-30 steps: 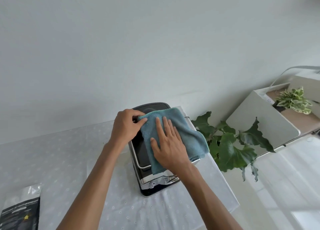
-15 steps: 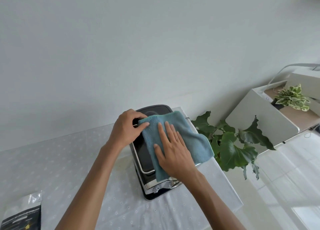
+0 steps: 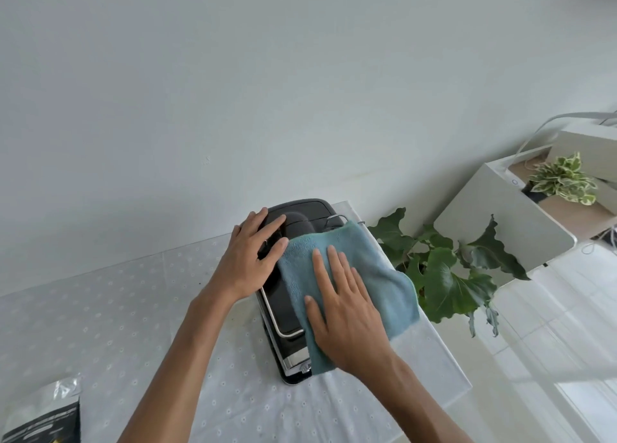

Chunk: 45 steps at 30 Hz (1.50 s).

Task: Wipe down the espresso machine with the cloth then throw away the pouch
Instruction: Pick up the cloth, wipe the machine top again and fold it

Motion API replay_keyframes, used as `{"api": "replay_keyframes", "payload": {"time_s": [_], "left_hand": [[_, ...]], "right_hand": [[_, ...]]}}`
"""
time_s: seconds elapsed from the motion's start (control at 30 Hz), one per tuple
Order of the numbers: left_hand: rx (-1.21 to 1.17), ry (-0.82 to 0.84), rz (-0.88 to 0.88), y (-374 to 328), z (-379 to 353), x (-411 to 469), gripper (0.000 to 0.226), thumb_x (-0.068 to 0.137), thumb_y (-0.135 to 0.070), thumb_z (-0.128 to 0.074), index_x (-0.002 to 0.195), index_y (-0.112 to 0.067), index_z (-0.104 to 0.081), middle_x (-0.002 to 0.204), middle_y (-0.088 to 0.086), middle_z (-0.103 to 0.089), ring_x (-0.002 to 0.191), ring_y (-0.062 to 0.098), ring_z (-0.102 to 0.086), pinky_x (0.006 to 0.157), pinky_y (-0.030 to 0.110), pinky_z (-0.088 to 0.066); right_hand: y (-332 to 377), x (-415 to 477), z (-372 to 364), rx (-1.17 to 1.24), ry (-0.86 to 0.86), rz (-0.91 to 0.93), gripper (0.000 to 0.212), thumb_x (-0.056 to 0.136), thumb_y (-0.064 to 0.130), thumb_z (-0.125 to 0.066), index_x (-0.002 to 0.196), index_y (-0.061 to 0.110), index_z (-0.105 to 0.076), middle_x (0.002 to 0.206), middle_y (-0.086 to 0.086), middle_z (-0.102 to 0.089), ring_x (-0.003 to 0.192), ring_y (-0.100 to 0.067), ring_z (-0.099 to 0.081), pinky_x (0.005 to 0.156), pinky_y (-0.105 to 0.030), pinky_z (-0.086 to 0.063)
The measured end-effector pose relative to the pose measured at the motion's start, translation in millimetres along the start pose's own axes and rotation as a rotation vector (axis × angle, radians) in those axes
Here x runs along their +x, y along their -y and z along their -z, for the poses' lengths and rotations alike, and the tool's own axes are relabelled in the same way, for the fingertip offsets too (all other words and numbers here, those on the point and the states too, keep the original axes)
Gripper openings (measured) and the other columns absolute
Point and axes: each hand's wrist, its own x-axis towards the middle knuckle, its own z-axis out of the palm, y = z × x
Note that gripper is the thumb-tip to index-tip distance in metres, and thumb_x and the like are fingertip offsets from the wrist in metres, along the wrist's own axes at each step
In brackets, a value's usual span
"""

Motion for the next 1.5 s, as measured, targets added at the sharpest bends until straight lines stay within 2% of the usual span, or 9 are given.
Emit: {"api": "replay_keyframes", "payload": {"time_s": [0.1, 0.27, 0.47, 0.67, 0.77, 0.87, 1.07, 1.3, 1.5], "left_hand": [[0.0, 0.01, -0.005, 0.9, 0.2, -0.7, 0.05, 0.099, -0.049, -0.045, 0.148, -0.044, -0.036, 0.165, -0.01, -0.014, 0.152, 0.004, 0.001, 0.121, 0.03, 0.005], [0.008, 0.031, -0.001, -0.2, 3.2, -1.4, 0.051, 0.099, -0.052, -0.042, 0.149, -0.044, -0.035, 0.165, -0.01, -0.012, 0.152, 0.004, 0.002, 0.12, 0.031, 0.006], [-0.005, 0.024, 0.01, -0.4, 2.8, -4.2, 0.051, 0.098, -0.055, -0.04, 0.148, -0.045, -0.035, 0.165, -0.011, -0.013, 0.152, 0.003, 0.002, 0.123, 0.037, 0.003], [-0.023, 0.037, 0.022, -2.8, 2.4, -3.2, 0.05, 0.1, -0.054, -0.037, 0.149, -0.043, -0.036, 0.165, -0.01, -0.013, 0.152, 0.005, 0.003, 0.123, 0.038, 0.005], [-0.032, 0.024, 0.026, -2.4, 1.4, -4.1, 0.05, 0.1, -0.054, -0.035, 0.148, -0.043, -0.037, 0.165, -0.01, -0.014, 0.152, 0.004, 0.002, 0.123, 0.038, 0.004], [-0.035, 0.019, 0.026, -1.9, 0.9, -4.6, 0.05, 0.1, -0.054, -0.034, 0.148, -0.042, -0.037, 0.165, -0.01, -0.014, 0.152, 0.004, 0.002, 0.124, 0.038, 0.004], [-0.048, 0.021, 0.032, -1.0, 0.8, -3.6, 0.05, 0.101, -0.055, -0.03, 0.148, -0.042, -0.038, 0.165, -0.01, -0.014, 0.152, 0.005, 0.002, 0.123, 0.037, 0.004], [-0.026, 0.021, 0.034, -2.0, 1.9, -4.9, 0.054, 0.099, -0.057, -0.026, 0.148, -0.041, -0.038, 0.165, -0.008, -0.014, 0.152, 0.006, 0.001, 0.124, 0.036, 0.003], [-0.042, 0.026, 0.034, -3.9, 2.4, -4.5, 0.058, 0.097, -0.06, -0.021, 0.149, -0.04, -0.037, 0.166, -0.008, -0.013, 0.152, 0.006, 0.002, 0.123, 0.036, 0.004]], "right_hand": [[3.6, -11.7, -2.4, -0.033, -0.019, -0.036, 0.064, 0.105, 0.045, -0.02, 0.161, 0.021, 0.002, 0.169, -0.007, 0.005, 0.155, -0.022, 0.01, 0.124, -0.035, 0.009], [4.0, 34.2, -4.7, 0.02, 0.002, -0.048, 0.064, 0.105, 0.042, -0.027, 0.161, 0.023, -0.001, 0.169, -0.01, -0.002, 0.156, -0.027, 0.004, 0.126, -0.043, -0.004], [4.8, -14.9, 2.4, -0.029, 0.041, -0.039, 0.061, 0.107, 0.046, -0.017, 0.159, 0.03, 0.012, 0.168, -0.002, 0.014, 0.153, -0.019, 0.019, 0.125, -0.036, 0.009], [4.1, 45.1, -2.7, 0.025, 0.018, -0.025, 0.062, 0.106, 0.041, -0.026, 0.161, 0.022, -0.004, 0.169, -0.01, -0.005, 0.156, -0.026, 0.0, 0.126, -0.043, -0.006], [2.4, 28.0, -2.9, 0.006, -0.002, -0.079, 0.064, 0.106, 0.043, -0.023, 0.161, 0.019, -0.001, 0.169, -0.01, -0.003, 0.156, -0.026, 0.001, 0.126, -0.039, -0.001], [13.9, -14.6, -2.8, -0.049, 0.008, -0.089, 0.063, 0.105, 0.044, -0.013, 0.16, 0.019, 0.006, 0.168, -0.007, 0.008, 0.155, -0.025, 0.011, 0.124, -0.037, 0.007], [4.7, 29.6, -4.0, 0.015, 0.018, -0.05, 0.06, 0.107, 0.04, -0.02, 0.161, 0.022, -0.002, 0.169, -0.005, 0.0, 0.156, -0.023, 0.004, 0.126, -0.043, -0.006], [13.3, -23.3, 0.3, 0.006, 0.037, -0.147, 0.062, 0.106, 0.044, -0.009, 0.157, 0.02, 0.018, 0.165, -0.004, 0.024, 0.15, -0.015, 0.028, 0.119, -0.028, 0.02], [19.2, -15.5, -2.7, 0.016, -0.003, -0.107, 0.06, 0.108, 0.039, -0.014, 0.16, 0.019, 0.008, 0.168, -0.005, 0.013, 0.154, -0.018, 0.017, 0.123, -0.029, 0.011]]}}
